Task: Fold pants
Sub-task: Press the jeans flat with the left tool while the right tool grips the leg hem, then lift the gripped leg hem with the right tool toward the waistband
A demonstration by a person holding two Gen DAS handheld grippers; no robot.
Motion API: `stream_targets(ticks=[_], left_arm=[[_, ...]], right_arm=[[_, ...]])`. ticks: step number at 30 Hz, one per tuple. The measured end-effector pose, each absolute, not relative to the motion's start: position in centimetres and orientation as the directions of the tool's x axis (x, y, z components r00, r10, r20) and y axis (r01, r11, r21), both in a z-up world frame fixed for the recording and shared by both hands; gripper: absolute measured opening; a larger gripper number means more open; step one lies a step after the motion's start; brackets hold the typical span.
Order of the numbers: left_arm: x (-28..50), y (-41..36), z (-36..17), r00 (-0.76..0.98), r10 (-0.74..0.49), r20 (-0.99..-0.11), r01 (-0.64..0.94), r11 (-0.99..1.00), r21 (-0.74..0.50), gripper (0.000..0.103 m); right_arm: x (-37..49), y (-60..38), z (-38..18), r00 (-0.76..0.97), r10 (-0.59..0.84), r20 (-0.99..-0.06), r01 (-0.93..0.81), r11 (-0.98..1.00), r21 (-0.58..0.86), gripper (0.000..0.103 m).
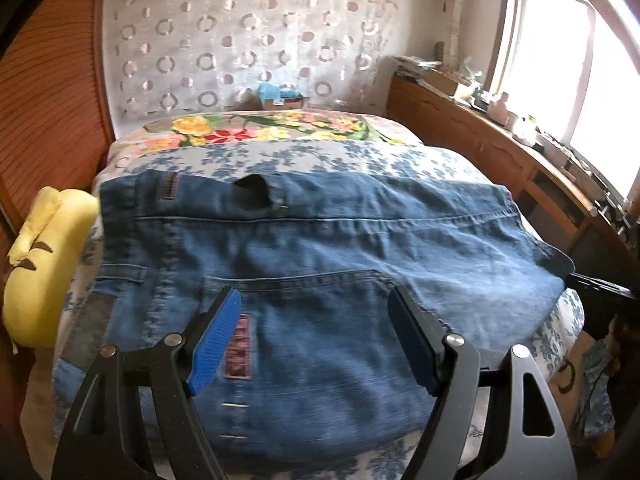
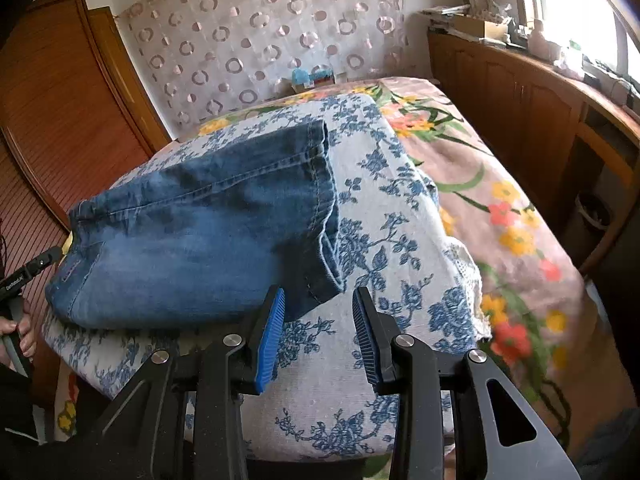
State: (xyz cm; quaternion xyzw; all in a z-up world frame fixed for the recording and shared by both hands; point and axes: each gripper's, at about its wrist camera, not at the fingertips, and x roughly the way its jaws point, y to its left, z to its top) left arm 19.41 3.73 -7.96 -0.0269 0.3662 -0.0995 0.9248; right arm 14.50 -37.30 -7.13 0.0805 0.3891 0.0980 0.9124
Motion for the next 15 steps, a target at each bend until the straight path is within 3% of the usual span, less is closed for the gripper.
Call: stream_targets(ticks=[9, 10, 11, 15], left_arm=[[19.4, 0.8, -7.9, 0.692, -0.238, -0.682, 0.229, 0.968, -0.106, 0.077], [19.4, 0.6, -7.9, 0.691, -0.238, -0.683, 0.231, 0.967, -0.103, 0.077], [19.4, 0.4, -7.8, 0.69, -0.238, -0.684, 0.234, 0.967, -0.1, 0.077], [19.4, -0.1, -7.8, 0.686, -0.238, -0.687, 0.239, 0.966, -0.096, 0.077]], right_arm=[[15.1, -36.5, -7.2, 0.687, 0.251, -0.682, -0.123, 0.965, 0.231, 0.036], [15.0, -36.4, -7.0, 0.691, 0.252, -0.677, -0.128, 0.965, 0.229, 0.029], [14.9, -36.4, -6.9, 0.7, 0.249, -0.669, -0.13, 0.966, 0.224, 0.006], [14.3, -36.2, -6.0, 0.74, 0.248, -0.625, -0.147, 0.967, 0.209, 0.006]])
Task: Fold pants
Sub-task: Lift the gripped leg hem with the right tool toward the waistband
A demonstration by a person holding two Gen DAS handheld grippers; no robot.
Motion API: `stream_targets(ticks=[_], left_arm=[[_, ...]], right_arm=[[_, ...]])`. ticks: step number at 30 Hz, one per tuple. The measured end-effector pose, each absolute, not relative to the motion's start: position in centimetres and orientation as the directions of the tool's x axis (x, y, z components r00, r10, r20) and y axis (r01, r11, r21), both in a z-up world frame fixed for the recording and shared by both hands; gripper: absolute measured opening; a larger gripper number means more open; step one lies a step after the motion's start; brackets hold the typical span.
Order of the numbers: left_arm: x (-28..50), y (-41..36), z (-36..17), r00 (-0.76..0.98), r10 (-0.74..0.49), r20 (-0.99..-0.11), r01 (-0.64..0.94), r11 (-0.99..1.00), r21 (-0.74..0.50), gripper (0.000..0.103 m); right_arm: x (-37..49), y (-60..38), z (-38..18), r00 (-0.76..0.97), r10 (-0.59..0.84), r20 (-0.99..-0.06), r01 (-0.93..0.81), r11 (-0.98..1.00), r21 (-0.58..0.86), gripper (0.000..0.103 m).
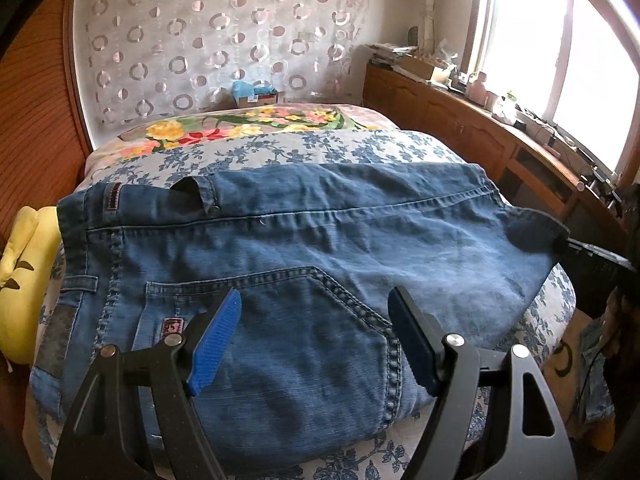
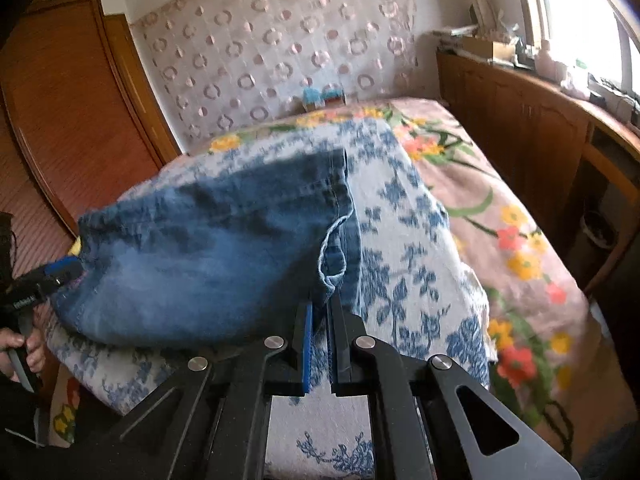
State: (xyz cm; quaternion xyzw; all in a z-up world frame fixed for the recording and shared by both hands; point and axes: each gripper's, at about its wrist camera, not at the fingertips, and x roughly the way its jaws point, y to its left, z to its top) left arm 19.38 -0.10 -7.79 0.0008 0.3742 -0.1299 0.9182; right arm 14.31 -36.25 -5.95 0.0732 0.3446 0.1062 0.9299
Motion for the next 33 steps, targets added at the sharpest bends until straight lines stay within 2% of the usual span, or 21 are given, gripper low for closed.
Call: stream_targets(ticks=[9, 15, 21, 33], left_arm=[[19.2, 0.0, -7.9, 0.685, -0.239, -0.689, 0.239, 0.966, -0.098, 0.077], [19.0, 0.9, -7.8, 0.692, -0.234, -0.683, 0.221, 0.969, -0.108, 0.077], [18.8, 2.0, -8.0, 0.699, -0.229, -0.678, 0.199, 0.972, -0.123, 0.077], [17.3, 5.7, -6.9, 0.736, -0.18, -0.653, 0.118, 0.983, -0.137, 0.077]], right_arm=[[14.2, -35.4, -3.9, 0.785, 0.263, -0.561, -0.189, 0.964, 0.187, 0.006], [14.4, -33.5, -2.1, 0.805, 0.322, -0.498, -0.262, 0.946, 0.188, 0.006], [15.9, -31.0, -0.8, 0.794, 0.378, -0.476, -0.342, 0.925, 0.165, 0.005], [19.1, -22.6, 2.0, 0.676, 0.59, -0.442, -0.587, 0.794, 0.161, 0.005]])
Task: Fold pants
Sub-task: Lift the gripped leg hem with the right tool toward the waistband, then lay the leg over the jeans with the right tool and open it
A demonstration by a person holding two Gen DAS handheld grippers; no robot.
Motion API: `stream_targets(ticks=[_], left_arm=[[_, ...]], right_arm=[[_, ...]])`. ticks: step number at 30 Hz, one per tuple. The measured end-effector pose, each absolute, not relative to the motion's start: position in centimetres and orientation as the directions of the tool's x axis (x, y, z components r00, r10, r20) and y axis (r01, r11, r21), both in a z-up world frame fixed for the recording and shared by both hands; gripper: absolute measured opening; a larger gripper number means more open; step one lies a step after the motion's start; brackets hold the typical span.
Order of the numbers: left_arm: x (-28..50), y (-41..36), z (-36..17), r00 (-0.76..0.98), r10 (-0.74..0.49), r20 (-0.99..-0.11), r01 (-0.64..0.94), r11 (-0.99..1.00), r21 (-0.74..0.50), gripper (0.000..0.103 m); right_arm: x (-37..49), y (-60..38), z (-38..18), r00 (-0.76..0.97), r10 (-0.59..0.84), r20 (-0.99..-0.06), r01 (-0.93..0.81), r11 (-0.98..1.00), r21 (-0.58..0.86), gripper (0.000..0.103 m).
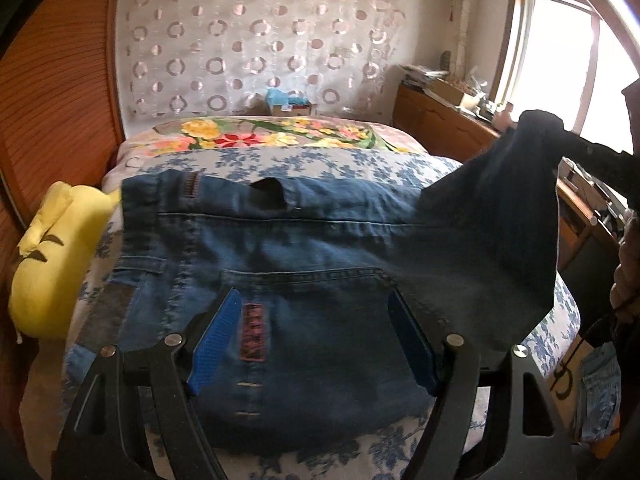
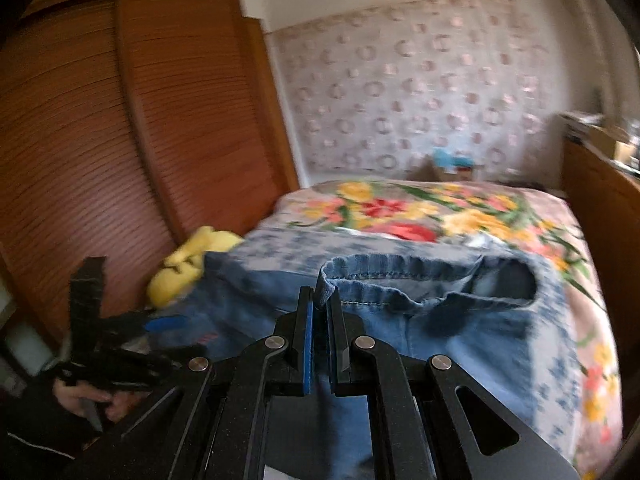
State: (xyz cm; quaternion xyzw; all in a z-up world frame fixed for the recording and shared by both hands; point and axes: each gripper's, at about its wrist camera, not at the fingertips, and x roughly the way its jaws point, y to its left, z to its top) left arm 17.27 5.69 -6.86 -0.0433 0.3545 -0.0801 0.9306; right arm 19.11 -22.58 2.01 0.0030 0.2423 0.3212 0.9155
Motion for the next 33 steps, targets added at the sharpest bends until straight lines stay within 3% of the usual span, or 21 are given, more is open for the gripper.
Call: stream_targets(ticks=[3, 7, 16, 24, 33], left_arm=[[17.0, 6.5, -6.9, 0.739, -0.166, -0.652, 0.097, 0.985, -0.14, 0.077], [16.9, 7.3, -7.2, 0.739, -0.155, -0.656, 0.079, 0.986, -0.144, 0.077], [18.0, 6.4, -7.5, 0.723, -0.177, -0.667, 0.099, 0.983, -0.154, 0.077], [19.5, 4.5, -7.4, 0.702, -0.211, -0.68, 0.133, 0.977, -0.166, 0.077], [21.5, 3.1, -7.9, 0.66, -0.268, -0.702, 0.178, 0.963, -0.201, 0.076]], right_arm=[[19.4, -20.0, 2.3, 0.625, 0.639, -0.448, -0.649, 0.744, 0.157, 0.005], [20.6, -17.6, 0.9, 0.572, 0.632, -0.523, -0.675, 0.725, 0.137, 0.006], [23.2, -19.6, 0.0, 0.608, 0.566, -0.557, -0.614, 0.78, 0.123, 0.03], [25.0, -19.6, -1.5, 0.638, 0.481, -0.601, -0.556, 0.828, 0.072, 0.037], [30.6, -16.6, -2.5, 0.586, 0.49, -0.646, -0.603, 0.796, 0.057, 0.043]])
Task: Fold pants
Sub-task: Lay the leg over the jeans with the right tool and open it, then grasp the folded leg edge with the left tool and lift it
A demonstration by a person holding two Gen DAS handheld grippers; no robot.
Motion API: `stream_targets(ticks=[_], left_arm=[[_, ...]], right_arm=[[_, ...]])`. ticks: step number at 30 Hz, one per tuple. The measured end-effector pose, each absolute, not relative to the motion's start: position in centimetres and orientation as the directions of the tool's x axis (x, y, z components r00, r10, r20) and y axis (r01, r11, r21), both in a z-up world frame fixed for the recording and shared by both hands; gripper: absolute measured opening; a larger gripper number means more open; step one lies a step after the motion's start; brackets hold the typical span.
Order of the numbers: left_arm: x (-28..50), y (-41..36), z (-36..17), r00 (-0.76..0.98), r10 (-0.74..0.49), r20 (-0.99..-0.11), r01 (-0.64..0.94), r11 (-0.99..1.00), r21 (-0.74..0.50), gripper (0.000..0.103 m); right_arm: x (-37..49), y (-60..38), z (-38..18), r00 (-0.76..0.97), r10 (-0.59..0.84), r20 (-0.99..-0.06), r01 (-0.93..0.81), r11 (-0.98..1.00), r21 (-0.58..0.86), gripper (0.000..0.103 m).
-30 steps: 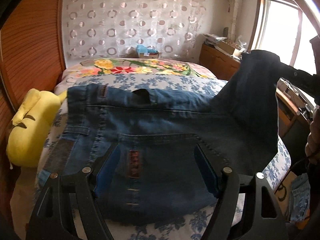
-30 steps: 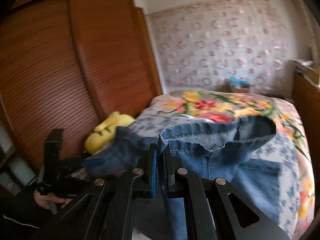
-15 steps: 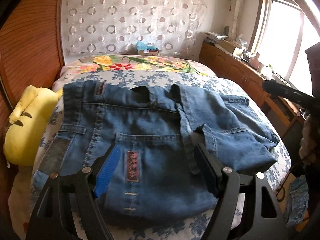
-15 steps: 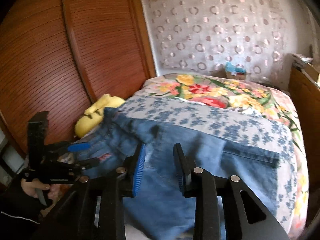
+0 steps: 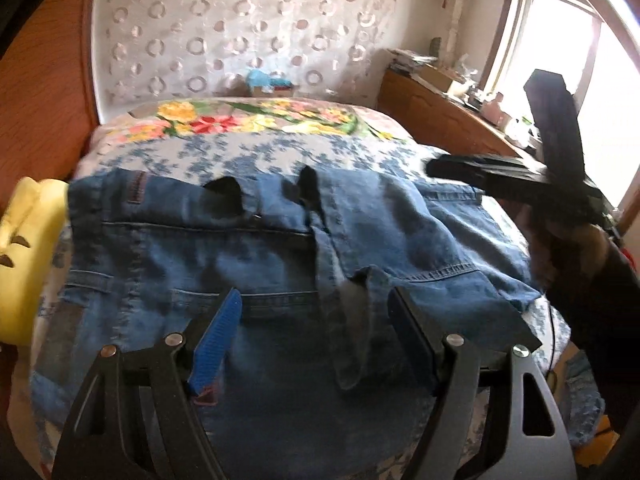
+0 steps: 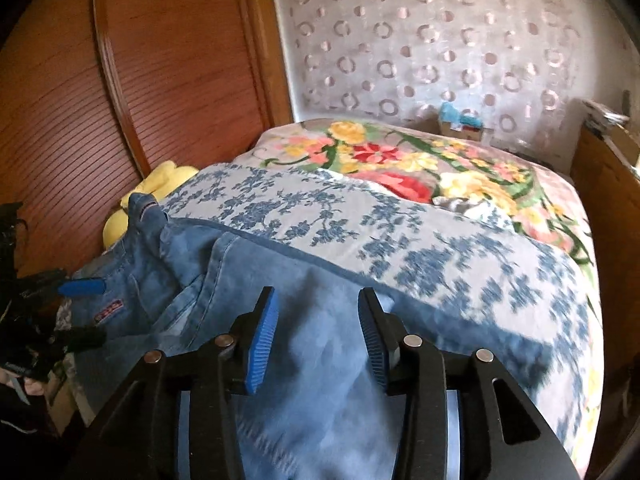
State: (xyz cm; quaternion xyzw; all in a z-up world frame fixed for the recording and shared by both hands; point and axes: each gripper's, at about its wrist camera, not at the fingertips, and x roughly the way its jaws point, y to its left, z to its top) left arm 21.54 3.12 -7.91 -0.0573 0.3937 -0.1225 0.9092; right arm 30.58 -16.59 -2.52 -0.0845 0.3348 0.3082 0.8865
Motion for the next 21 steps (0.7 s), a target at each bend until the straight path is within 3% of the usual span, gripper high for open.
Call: stream_targets(ticks=[3, 17, 19, 21], left_arm=[[22.1, 2.7, -8.6, 0.635, -0.279, -0.72, 0.186, 0.96, -0.209, 0.068], [22.1, 2.1, -11.0, 0.582, -0.275, -0.765, 0.187, 0.961, -0.204, 0.067], [21.8, 1.9, -10.9, 0.582, -0.288, -0.761, 0.194, 0.957, -0.214, 0.062], [21.4, 1.6, -11.0, 0.577, -0.303, -0.758, 0.21, 0.952, -0.221, 0.057]], right_arm=[[32.9, -14.8, -3.0, 0.563, 0.498, -0.659, -0.628, 0.777, 0.051, 0.043], [38.7, -11.7, -6.5, 0.434, 0.518, -0.737, -0.703, 0.706, 0.082, 0.043], [38.9, -12.3, -7.2, 0.419, 0.529, -0.738, -0.703, 0.703, 0.105, 0.043], [38.9, -12.5, -7.3, 0.404, 0.537, -0.741, -0.711, 0.694, 0.116, 0.034]])
